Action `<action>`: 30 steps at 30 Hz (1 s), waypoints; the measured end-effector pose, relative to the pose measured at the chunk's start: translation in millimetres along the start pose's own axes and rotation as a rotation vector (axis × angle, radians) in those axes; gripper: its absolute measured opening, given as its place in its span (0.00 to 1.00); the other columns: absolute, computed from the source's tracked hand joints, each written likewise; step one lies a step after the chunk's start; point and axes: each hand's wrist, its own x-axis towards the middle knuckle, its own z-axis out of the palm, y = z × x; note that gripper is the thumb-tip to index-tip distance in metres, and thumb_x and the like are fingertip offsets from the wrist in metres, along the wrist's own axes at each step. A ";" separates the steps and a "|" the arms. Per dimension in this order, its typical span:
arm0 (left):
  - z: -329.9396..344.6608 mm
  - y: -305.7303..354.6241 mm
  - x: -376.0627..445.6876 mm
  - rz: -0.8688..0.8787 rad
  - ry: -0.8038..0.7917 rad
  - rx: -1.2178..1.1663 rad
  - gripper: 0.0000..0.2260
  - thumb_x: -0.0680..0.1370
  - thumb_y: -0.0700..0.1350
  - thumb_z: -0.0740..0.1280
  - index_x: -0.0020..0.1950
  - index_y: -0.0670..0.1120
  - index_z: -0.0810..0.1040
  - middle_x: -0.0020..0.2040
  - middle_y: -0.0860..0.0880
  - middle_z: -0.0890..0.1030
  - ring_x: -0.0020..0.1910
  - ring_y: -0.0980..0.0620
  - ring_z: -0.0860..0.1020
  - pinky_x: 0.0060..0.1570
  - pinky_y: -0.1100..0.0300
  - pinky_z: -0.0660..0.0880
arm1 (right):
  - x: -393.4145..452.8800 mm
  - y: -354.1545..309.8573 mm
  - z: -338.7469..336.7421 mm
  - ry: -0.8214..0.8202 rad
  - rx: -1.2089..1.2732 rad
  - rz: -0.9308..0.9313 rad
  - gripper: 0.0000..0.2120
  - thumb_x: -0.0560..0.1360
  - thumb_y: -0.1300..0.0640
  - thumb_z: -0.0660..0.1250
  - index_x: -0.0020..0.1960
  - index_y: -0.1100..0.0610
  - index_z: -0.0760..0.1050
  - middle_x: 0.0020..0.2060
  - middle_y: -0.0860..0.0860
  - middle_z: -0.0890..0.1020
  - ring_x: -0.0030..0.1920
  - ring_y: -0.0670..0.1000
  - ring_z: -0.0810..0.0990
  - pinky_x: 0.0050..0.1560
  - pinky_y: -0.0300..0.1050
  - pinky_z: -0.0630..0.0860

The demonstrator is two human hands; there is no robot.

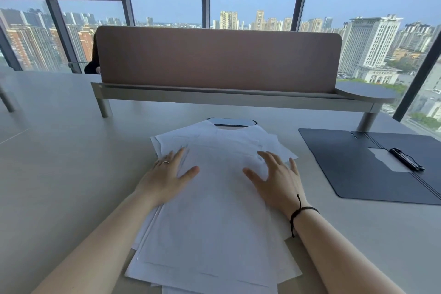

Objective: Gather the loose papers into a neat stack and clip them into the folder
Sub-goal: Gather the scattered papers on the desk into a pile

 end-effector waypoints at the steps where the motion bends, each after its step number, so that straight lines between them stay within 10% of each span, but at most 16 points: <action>1: -1.8 -8.6 -0.7 -0.055 0.060 -0.057 0.47 0.68 0.79 0.44 0.81 0.56 0.54 0.82 0.47 0.58 0.80 0.47 0.56 0.77 0.49 0.56 | -4.1 2.5 -4.7 0.075 0.034 0.050 0.34 0.76 0.29 0.57 0.75 0.47 0.68 0.75 0.46 0.72 0.73 0.49 0.72 0.79 0.56 0.55; 6: -12.4 -49.1 -12.1 -0.314 0.007 0.127 0.45 0.74 0.75 0.41 0.82 0.45 0.52 0.83 0.44 0.51 0.82 0.46 0.47 0.78 0.45 0.45 | -34.0 29.9 -15.1 -0.094 -0.130 0.203 0.43 0.72 0.23 0.46 0.74 0.51 0.66 0.74 0.49 0.71 0.77 0.52 0.65 0.76 0.59 0.58; 11: -8.2 -30.4 -11.1 -0.321 -0.016 0.202 0.46 0.74 0.75 0.40 0.82 0.44 0.46 0.83 0.46 0.46 0.82 0.47 0.44 0.78 0.45 0.42 | -37.5 15.5 -5.8 -0.255 -0.200 0.258 0.60 0.67 0.18 0.41 0.83 0.61 0.45 0.84 0.56 0.48 0.83 0.53 0.43 0.81 0.57 0.42; 17: 2.4 -0.2 -14.6 -0.256 -0.023 0.115 0.43 0.77 0.71 0.39 0.82 0.43 0.45 0.83 0.47 0.46 0.82 0.50 0.44 0.79 0.49 0.41 | -36.7 -23.9 1.5 -0.267 -0.110 0.251 0.61 0.68 0.18 0.42 0.82 0.64 0.43 0.84 0.58 0.47 0.83 0.55 0.43 0.82 0.55 0.41; 20: -0.8 4.1 -21.5 -0.205 -0.012 -0.001 0.38 0.79 0.68 0.41 0.81 0.46 0.56 0.83 0.48 0.54 0.81 0.51 0.50 0.79 0.51 0.46 | -37.6 -28.8 -0.6 -0.252 -0.042 0.190 0.58 0.67 0.18 0.42 0.81 0.61 0.54 0.82 0.55 0.57 0.83 0.52 0.49 0.81 0.55 0.46; 24: -12.5 -7.8 -38.6 -0.160 0.037 -0.332 0.30 0.74 0.73 0.49 0.58 0.53 0.75 0.63 0.57 0.79 0.68 0.47 0.74 0.67 0.46 0.69 | -53.3 -9.5 -14.9 -0.150 -0.040 0.107 0.33 0.72 0.23 0.49 0.54 0.50 0.72 0.53 0.43 0.78 0.64 0.48 0.74 0.64 0.49 0.65; 26: -15.8 -13.3 -45.8 -0.161 0.097 -0.499 0.31 0.73 0.72 0.57 0.67 0.55 0.75 0.66 0.59 0.77 0.68 0.53 0.74 0.68 0.51 0.69 | -61.7 -3.3 -22.6 -0.080 0.010 0.130 0.27 0.74 0.28 0.58 0.57 0.49 0.74 0.52 0.46 0.79 0.60 0.52 0.78 0.57 0.48 0.70; 30: -28.1 -6.4 -41.3 -0.258 0.352 -0.892 0.11 0.73 0.60 0.68 0.47 0.54 0.81 0.49 0.47 0.83 0.49 0.48 0.79 0.56 0.50 0.75 | -54.4 -3.0 -30.8 0.082 0.600 0.398 0.36 0.72 0.33 0.68 0.65 0.61 0.79 0.51 0.56 0.84 0.50 0.52 0.82 0.54 0.49 0.77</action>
